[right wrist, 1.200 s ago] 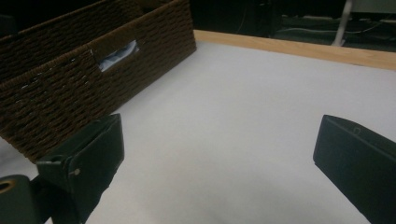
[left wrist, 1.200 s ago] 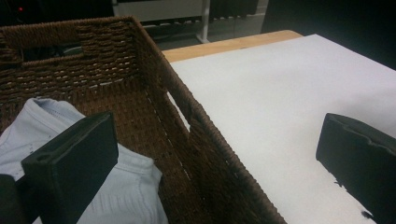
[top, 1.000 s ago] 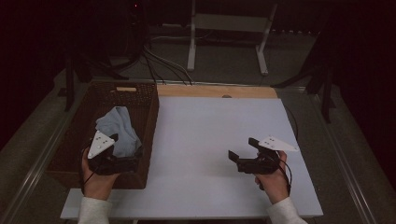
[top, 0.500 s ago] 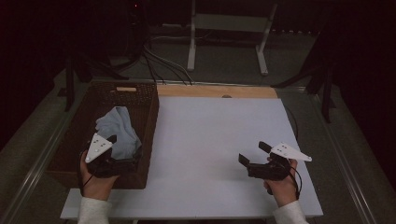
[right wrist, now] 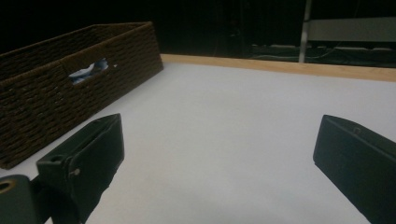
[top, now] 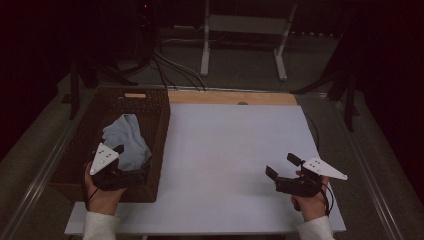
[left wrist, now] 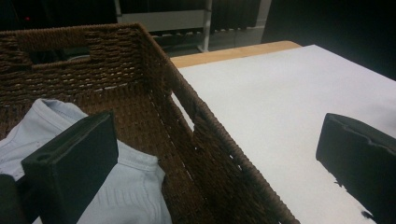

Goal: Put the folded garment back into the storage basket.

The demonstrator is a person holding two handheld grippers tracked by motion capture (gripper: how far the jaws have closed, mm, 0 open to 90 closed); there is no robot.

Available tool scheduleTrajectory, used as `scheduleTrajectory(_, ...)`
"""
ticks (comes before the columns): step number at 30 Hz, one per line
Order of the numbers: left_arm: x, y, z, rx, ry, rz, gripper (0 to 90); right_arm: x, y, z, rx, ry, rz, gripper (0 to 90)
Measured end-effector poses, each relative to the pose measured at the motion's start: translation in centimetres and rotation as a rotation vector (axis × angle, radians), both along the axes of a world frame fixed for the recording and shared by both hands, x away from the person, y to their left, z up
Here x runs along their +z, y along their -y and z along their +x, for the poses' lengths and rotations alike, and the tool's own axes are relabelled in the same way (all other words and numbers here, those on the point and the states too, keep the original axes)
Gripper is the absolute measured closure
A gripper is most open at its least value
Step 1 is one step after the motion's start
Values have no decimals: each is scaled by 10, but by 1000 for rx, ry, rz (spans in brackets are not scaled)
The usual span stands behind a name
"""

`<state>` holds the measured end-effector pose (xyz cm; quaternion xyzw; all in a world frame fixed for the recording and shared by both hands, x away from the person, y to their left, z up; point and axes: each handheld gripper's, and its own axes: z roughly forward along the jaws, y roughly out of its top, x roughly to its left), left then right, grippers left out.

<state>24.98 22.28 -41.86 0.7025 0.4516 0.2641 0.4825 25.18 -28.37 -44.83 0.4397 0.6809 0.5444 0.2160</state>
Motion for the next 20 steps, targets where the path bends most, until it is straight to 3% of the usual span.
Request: scheduleTrajectory(20,-2,1,0,6,-11,6,0,-6,10,-3,-18,27,-15,22)
